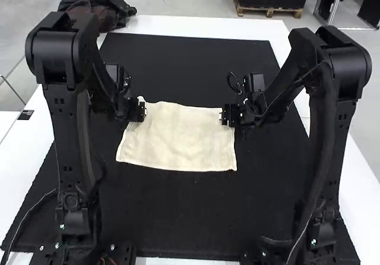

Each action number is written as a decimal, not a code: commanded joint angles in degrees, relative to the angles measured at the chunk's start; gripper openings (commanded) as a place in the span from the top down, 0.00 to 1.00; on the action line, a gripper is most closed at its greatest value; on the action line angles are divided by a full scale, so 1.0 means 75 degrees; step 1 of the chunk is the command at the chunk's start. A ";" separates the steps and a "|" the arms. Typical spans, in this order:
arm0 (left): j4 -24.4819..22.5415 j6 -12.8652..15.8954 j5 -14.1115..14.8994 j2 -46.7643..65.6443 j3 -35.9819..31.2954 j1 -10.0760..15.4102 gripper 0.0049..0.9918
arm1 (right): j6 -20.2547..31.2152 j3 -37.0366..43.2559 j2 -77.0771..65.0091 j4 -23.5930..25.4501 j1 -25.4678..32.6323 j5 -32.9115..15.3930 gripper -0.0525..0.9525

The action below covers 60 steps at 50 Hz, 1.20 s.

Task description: Fold the towel.

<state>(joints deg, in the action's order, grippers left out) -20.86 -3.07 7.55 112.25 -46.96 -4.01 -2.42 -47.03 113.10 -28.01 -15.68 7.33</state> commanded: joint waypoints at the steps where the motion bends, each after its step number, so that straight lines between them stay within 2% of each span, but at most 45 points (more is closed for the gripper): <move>1: 0.0028 -0.0036 0.0106 0.0339 -0.0114 0.0043 0.03 | -0.0076 -0.0152 0.0108 -0.0039 -0.0089 0.0147 0.05; 6: 0.0157 0.0034 0.0095 0.0467 -0.0125 0.0054 0.04 | -0.0076 -0.0152 0.0178 -0.0039 -0.0089 0.0218 0.14; 12: 0.0356 0.0175 0.0036 0.0503 -0.0079 0.0031 0.07 | -0.0088 -0.0164 0.0225 -0.0039 -0.0089 0.0218 0.15; 17: 0.0438 0.0175 -0.0034 0.0514 -0.0067 -0.0016 0.14 | -0.0088 -0.0164 0.0260 -0.0039 -0.0089 0.0346 0.15; 21: 0.0403 0.0175 -0.0034 0.0514 -0.0008 -0.0039 0.19 | -0.0112 -0.0164 0.0307 -0.0027 -0.0089 0.0417 0.23; 41: 0.0262 0.0398 -0.0116 0.0573 0.0039 -0.0051 0.19 | -0.0170 -0.0164 0.0623 -0.0039 -0.0124 0.0569 0.24; 43: 0.0250 0.0456 -0.0116 0.0596 0.0050 -0.0039 0.20 | -0.0170 -0.0164 0.0682 -0.0051 -0.0147 0.0604 0.31; 45: 0.0239 0.0491 -0.0116 0.0620 0.0050 -0.0051 0.30 | -0.0158 -0.0164 0.0729 -0.0062 -0.0147 0.0651 0.42; 48: 0.0110 0.0491 -0.0116 0.0690 0.0074 -0.0051 0.54 | -0.0147 -0.0140 0.0787 -0.0109 -0.0147 0.0897 0.68; 51: -0.0125 0.0491 -0.0280 0.0749 0.0144 -0.0051 0.84 | -0.0112 -0.0140 0.0869 -0.0133 -0.0136 0.1026 0.91; 52: -0.0218 0.0491 -0.0362 0.0760 0.0179 -0.0051 0.91 | -0.0112 -0.0128 0.0893 -0.0179 -0.0147 0.1026 0.97; 53: -0.0300 0.0491 -0.0398 0.0784 0.0214 -0.0051 0.98 | -0.0112 -0.0128 0.0916 -0.0191 -0.0147 0.1026 0.97; 60: -0.0757 0.0609 -0.0386 0.0807 0.0449 -0.0051 0.98 | -0.0158 0.0047 0.0940 -0.0297 -0.0136 0.1026 0.97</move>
<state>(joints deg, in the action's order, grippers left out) -19.99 -0.47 6.02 112.97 -47.48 -4.23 -2.57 -47.29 114.48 -28.84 -15.62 7.29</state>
